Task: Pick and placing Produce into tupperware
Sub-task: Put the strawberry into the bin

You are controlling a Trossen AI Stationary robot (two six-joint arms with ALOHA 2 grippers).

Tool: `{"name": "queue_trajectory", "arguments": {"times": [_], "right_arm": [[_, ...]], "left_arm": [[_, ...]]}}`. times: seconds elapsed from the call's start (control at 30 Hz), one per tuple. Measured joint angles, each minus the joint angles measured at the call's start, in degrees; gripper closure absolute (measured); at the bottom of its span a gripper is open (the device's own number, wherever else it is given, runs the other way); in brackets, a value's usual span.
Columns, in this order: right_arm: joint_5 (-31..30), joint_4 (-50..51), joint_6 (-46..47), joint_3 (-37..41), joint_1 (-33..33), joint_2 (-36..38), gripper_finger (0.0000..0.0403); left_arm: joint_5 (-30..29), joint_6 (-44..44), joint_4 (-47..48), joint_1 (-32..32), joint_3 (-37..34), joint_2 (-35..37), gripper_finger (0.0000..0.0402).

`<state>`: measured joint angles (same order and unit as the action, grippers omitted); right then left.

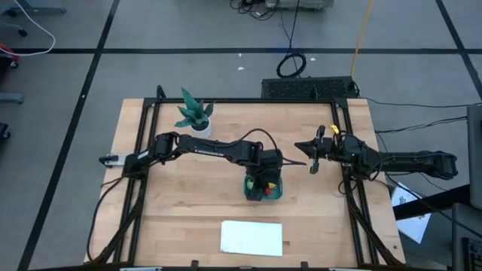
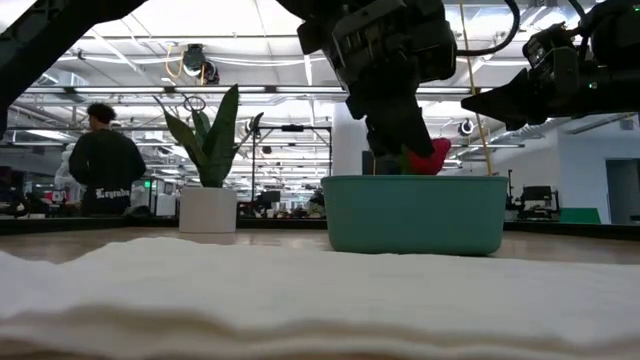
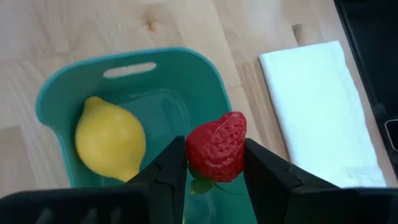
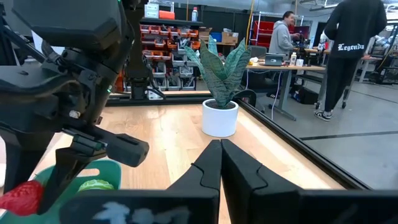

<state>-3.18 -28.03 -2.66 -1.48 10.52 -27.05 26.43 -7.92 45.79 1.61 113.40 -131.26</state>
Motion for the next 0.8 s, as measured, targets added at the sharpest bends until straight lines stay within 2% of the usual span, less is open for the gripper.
{"name": "queue_trajectory", "arguments": {"times": [0.33,0.8], "right_arm": [[0.0,0.0,0.0,0.0,0.0,0.0,0.0403],[0.2,0.0,-0.7,0.0,0.0,0.0,0.0403]], "left_arm": [[1.0,4.1,-2.5,-2.7,-4.5,0.1,0.028],[1.7,1.0,-4.1,-2.7,-6.4,0.1,0.0283]]}}
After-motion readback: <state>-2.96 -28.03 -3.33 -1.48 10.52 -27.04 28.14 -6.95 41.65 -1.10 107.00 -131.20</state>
